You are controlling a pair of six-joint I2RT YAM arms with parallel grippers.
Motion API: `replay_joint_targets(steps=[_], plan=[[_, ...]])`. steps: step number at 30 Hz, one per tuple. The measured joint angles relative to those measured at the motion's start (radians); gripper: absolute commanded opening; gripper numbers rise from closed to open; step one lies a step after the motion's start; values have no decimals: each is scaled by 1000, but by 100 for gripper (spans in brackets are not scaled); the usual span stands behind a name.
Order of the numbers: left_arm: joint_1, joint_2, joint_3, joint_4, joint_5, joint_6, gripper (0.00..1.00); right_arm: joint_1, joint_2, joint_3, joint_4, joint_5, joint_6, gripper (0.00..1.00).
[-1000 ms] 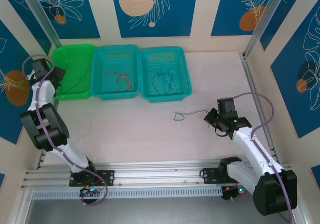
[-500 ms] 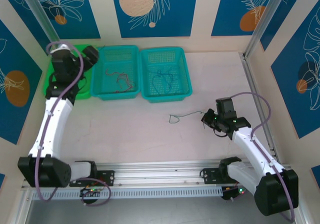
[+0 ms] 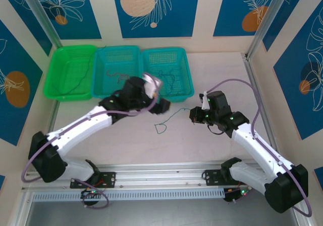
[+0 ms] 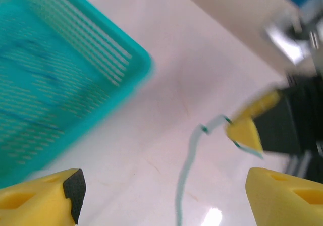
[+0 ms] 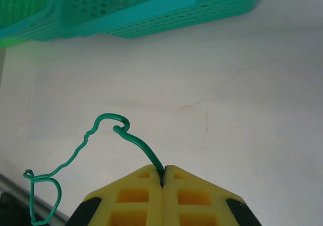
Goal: Untangle the cables
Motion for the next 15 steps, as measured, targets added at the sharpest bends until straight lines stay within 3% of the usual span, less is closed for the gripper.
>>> replay_joint_targets(steps=[3,6,9,12,15], plan=[[-67,62,-2,-14,68,85,84,40,1,11,0,-22,-39,0],[-67,105,-3,-16,84,135,80,93,1,13,4,-28,-67,0],[-62,138,-8,-9,104,153,56,134,1,13,7,-27,-77,0],[-61,158,-27,11,122,166,0,155,0,13,10,-16,-78,0],[-61,158,-47,30,135,165,0,157,0,12,8,10,-77,0]])
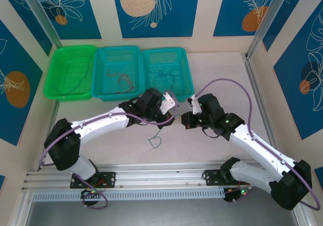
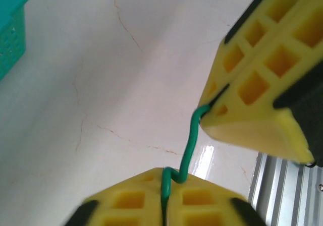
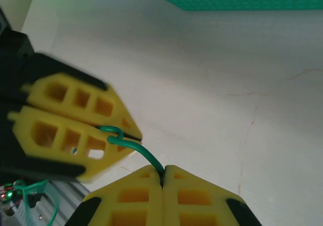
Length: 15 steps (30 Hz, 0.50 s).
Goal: Untangle the cables
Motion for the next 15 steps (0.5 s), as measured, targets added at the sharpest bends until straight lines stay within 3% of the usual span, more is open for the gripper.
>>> replay_joint_targets(steps=[2,6,9,15], plan=[[0,-3,-14,31,6,-5,0,0,0,0,0,14,0,3],[6,-48,-53,74,-4,-26,0,5,-1,-1,12,16,-2,25],[27,-92,-54,74,-57,-45,0,6,-3,-1,16,29,1,34],[192,-201,-49,68,-210,-71,0,5,-77,-3,14,93,14,43]])
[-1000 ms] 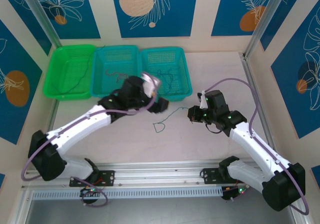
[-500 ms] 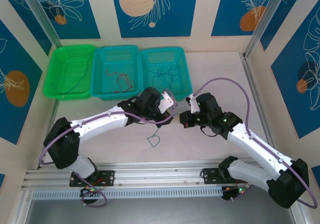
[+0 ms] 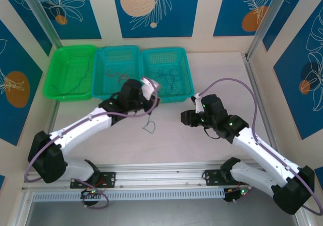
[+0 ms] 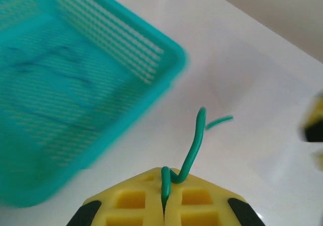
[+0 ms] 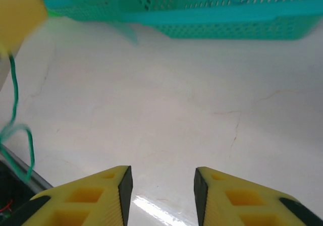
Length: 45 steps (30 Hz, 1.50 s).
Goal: Untangle the cables
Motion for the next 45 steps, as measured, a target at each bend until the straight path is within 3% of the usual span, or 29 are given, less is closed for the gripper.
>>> replay_joint_targets(steps=[6,7,12,19,20,21,24,25,28,32,37,45], plan=[[334,-26,84,-33,-105,-29,0,-26,-112,-31,0,60,18,48],[403,-14,116,-46,-118,-40,0,-35,-122,-38,-1,63,23,53],[675,135,320,-92,-177,-106,0,-74,-137,-52,-19,66,41,56],[874,425,588,-199,-222,-184,0,-106,-150,-46,-68,59,43,57],[883,457,618,-208,-225,-189,0,-110,-154,-46,-71,56,43,56],[892,496,658,-229,-230,-192,7,-113,-158,-45,-76,52,43,56],[896,595,793,-294,-243,-183,47,-124,-166,-32,-103,42,43,57],[895,624,839,-314,-246,-181,56,-126,-169,-26,-111,41,43,57],[895,644,887,-333,-241,-190,68,-131,-183,-23,-124,42,43,60],[889,587,837,-312,-214,-227,70,-141,-193,-23,-121,40,47,61],[832,364,616,-237,-170,-287,69,-167,-177,-26,-104,40,57,62],[553,-106,186,-18,-145,-356,69,-292,-166,-40,-87,86,74,85]])
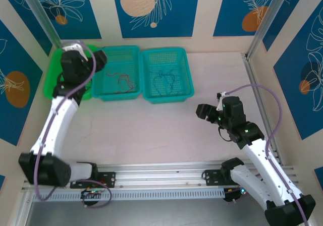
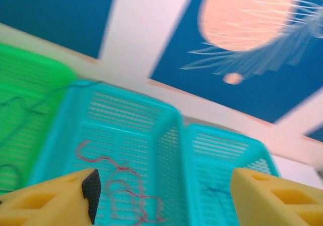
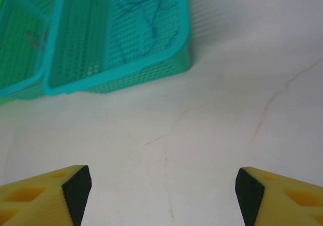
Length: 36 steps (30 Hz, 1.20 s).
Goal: Untangle the cables
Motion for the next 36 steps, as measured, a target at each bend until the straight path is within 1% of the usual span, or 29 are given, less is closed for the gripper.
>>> replay_joint_targets(steps=[3,6,7,10,12,14,16,18,20,23,27,28,29,30,32,34,36], plan=[[-154,-138,-183,85,-40,-7,69,-77,0,-14,21,23,-4,87],[-334,-232,-367,145,-109,2,71,-164,1,-38,45,39,-5,87],[-403,-252,-427,159,-143,17,75,-193,2,-47,57,48,-5,86],[-555,-291,-575,190,-245,77,90,-243,7,-87,121,95,-26,87],[-620,-315,-654,195,-309,120,100,-243,7,-126,174,125,-57,89],[-641,-338,-717,205,-365,173,100,-239,14,-174,249,157,-99,91],[-644,-369,-773,222,-431,246,100,-239,42,-220,337,183,-148,92],[-639,-387,-803,230,-500,307,100,-239,87,-254,422,199,-189,93],[-618,-396,-819,251,-546,355,100,-239,161,-270,511,215,-236,93],[-498,-406,-856,313,-566,399,100,-243,322,-272,688,242,-294,94],[-283,-377,-892,373,-545,417,100,-274,587,-271,942,233,-334,95],[-242,-352,-893,400,-540,426,100,-276,658,-270,1001,225,-344,96],[-209,-320,-893,431,-531,435,100,-275,712,-261,1020,219,-359,100],[-178,-280,-892,467,-517,441,100,-270,753,-261,1042,196,-383,99],[-118,-174,-891,544,-476,460,100,-270,773,-270,1086,138,-400,99],[-56,-42,-892,642,-420,464,100,-289,772,-310,1212,90,-404,99],[1,80,-890,728,-363,462,100,-289,772,-336,1266,111,-407,99]])
